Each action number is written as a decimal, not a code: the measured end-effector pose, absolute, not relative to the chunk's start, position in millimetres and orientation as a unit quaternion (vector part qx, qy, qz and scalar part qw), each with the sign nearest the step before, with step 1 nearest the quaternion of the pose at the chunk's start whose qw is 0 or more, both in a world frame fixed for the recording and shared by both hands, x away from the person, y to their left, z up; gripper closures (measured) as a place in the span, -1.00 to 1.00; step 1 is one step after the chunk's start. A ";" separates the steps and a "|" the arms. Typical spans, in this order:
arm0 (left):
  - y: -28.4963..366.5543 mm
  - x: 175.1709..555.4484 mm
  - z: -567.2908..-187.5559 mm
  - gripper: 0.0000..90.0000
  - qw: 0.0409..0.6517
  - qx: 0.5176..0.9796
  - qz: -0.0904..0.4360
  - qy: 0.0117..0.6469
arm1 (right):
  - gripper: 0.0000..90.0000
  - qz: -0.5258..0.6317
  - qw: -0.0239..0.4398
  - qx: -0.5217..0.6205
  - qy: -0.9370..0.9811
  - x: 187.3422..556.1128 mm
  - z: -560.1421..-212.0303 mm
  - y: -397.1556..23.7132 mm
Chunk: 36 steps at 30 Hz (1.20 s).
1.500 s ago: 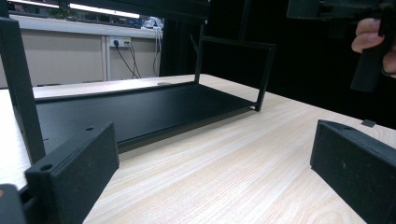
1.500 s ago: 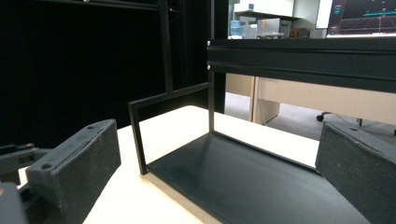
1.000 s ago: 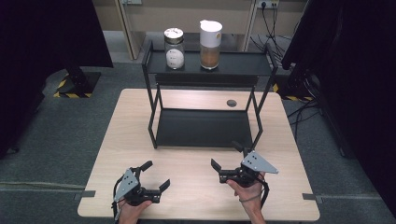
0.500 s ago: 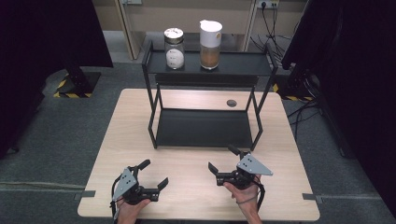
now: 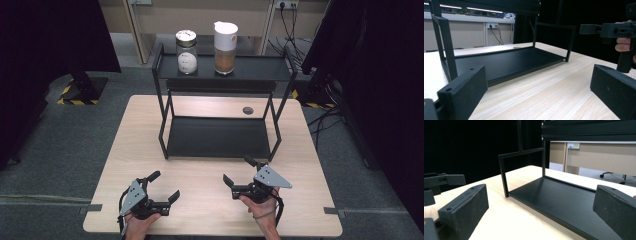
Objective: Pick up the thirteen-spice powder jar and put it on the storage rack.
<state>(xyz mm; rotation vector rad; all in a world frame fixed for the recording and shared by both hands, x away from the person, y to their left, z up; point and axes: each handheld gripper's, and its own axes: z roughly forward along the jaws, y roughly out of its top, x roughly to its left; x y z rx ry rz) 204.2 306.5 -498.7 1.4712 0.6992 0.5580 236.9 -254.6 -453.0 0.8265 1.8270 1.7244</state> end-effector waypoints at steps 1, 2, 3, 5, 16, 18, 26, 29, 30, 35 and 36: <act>306.6 204.1 -498.7 -0.99 0.652 0.648 0.246 0.308 | -0.99 0.632 0.246 0.303 0.670 237.0 -453.0 -254.6; 306.6 204.0 -498.8 -0.99 0.652 0.647 0.247 0.308 | -0.99 0.631 0.246 0.303 0.670 237.1 -453.1 -254.6; 306.6 204.0 -498.7 -0.99 0.652 0.647 0.247 0.309 | -0.99 0.631 0.246 0.303 0.670 237.2 -453.2 -254.7; 306.6 204.0 -498.8 -0.99 0.652 0.647 0.247 0.309 | -0.99 0.631 0.246 0.304 0.670 237.4 -453.6 -254.7; 306.6 203.0 -498.8 -0.99 0.652 0.647 0.247 0.308 | -0.99 0.630 0.245 0.305 0.671 237.2 -453.5 -253.9; 306.6 203.2 -498.7 -0.99 0.652 0.648 0.247 0.308 | -0.99 0.630 0.245 0.305 0.671 237.3 -453.6 -254.2; 306.5 203.0 -498.8 -0.99 0.652 0.647 0.247 0.308 | -0.99 0.630 0.245 0.307 0.670 237.6 -454.3 -254.7; 306.6 203.0 -498.7 -0.99 0.652 0.647 0.247 0.309 | -0.99 0.630 0.243 0.307 0.671 237.8 -454.5 -254.5; 306.7 203.1 -498.7 -0.99 0.652 0.647 0.247 0.309 | -0.99 0.630 0.243 0.307 0.671 237.9 -454.5 -254.5; 306.8 203.2 -498.9 -0.99 0.652 0.647 0.247 0.310 | -0.99 0.630 0.242 0.309 0.670 238.4 -455.1 -254.7; 306.8 203.2 -498.9 -0.99 0.652 0.647 0.247 0.310 | -0.99 0.630 0.242 0.309 0.670 238.4 -455.2 -254.8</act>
